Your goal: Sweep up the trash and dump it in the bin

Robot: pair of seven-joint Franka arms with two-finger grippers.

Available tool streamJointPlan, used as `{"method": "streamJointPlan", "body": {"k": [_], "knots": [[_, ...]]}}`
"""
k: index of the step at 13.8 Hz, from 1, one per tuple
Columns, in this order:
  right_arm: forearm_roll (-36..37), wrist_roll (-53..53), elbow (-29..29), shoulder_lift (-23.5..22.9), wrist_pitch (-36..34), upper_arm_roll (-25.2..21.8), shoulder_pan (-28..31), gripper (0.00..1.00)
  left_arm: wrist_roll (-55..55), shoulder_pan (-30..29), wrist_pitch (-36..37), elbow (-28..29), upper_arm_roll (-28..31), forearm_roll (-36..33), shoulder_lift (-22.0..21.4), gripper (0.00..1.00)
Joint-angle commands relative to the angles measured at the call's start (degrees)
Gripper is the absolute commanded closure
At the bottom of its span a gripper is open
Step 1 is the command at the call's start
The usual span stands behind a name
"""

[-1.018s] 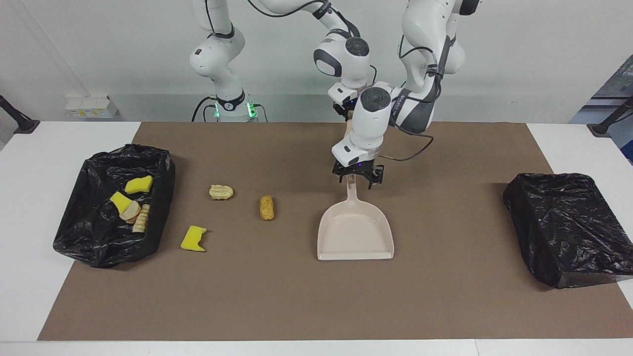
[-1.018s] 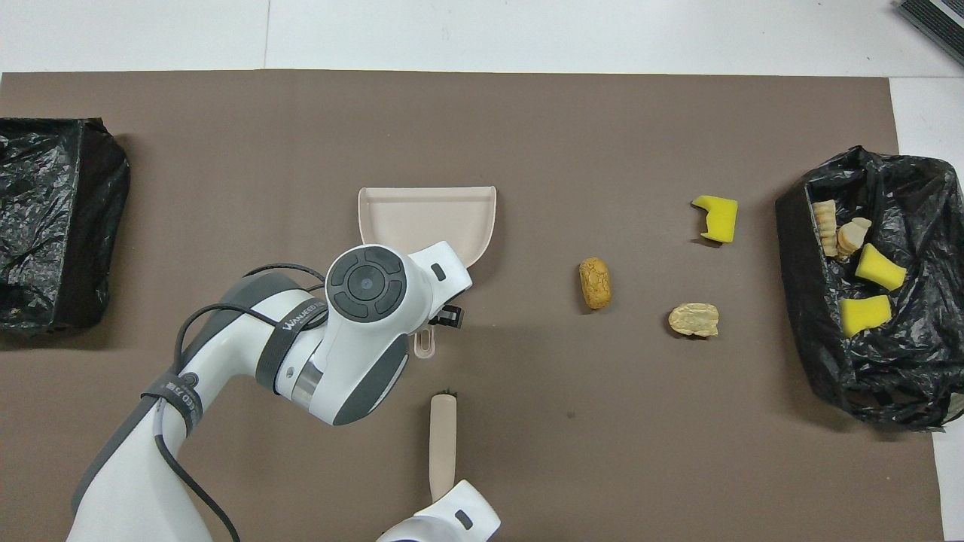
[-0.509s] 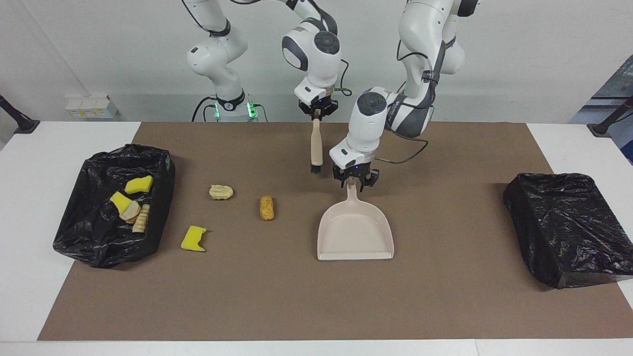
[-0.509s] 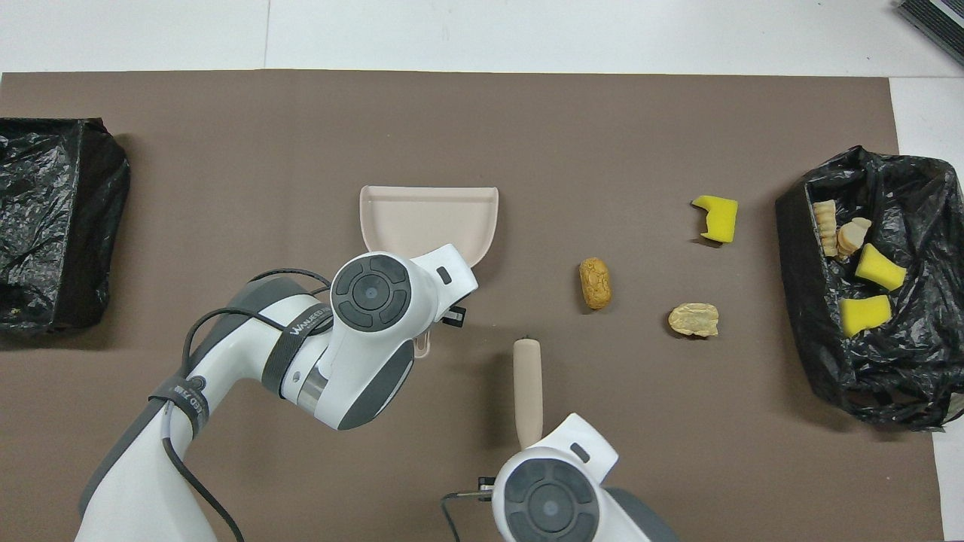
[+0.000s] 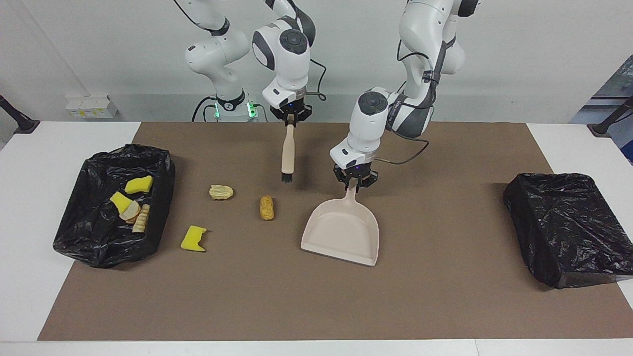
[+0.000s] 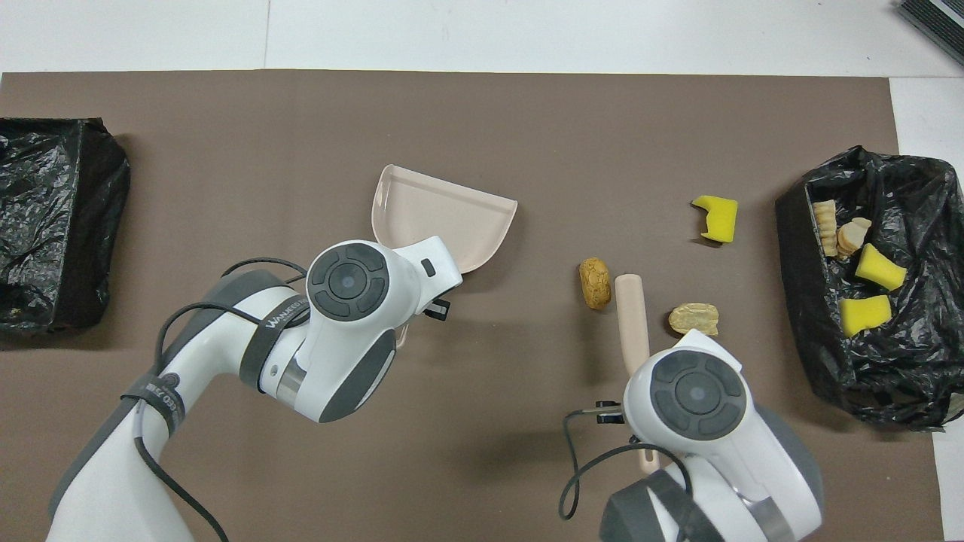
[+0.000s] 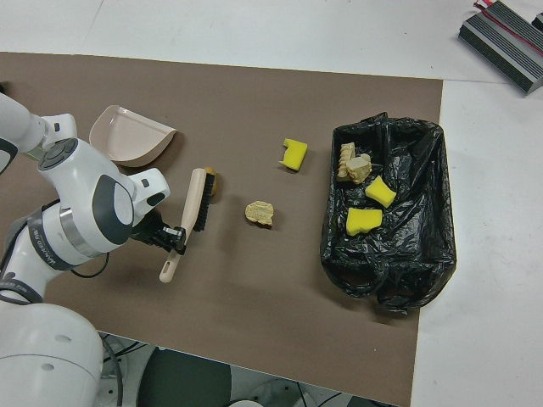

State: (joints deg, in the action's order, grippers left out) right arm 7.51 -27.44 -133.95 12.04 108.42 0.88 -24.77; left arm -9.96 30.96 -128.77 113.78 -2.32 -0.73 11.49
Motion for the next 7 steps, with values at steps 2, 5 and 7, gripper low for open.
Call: {"method": "streamJointPlan", "body": {"k": [2,5,7], "knots": [[6.98,5.01,0.36,-0.53,0.47,0.61,5.40,1.00,16.07,-3.00,7.99,0.13,0.38,-4.18,-4.62,1.00],[12.78,13.01,2.27,-2.80,2.40,0.70,8.77,1.00,26.56,-3.36,10.55,0.66,0.47,-5.86,-5.60,1.00],[13.40,18.78,6.49,-6.75,4.77,0.61,13.23,1.00,33.21,-3.28,12.21,0.74,0.38,-5.86,-5.78,1.00]]}}
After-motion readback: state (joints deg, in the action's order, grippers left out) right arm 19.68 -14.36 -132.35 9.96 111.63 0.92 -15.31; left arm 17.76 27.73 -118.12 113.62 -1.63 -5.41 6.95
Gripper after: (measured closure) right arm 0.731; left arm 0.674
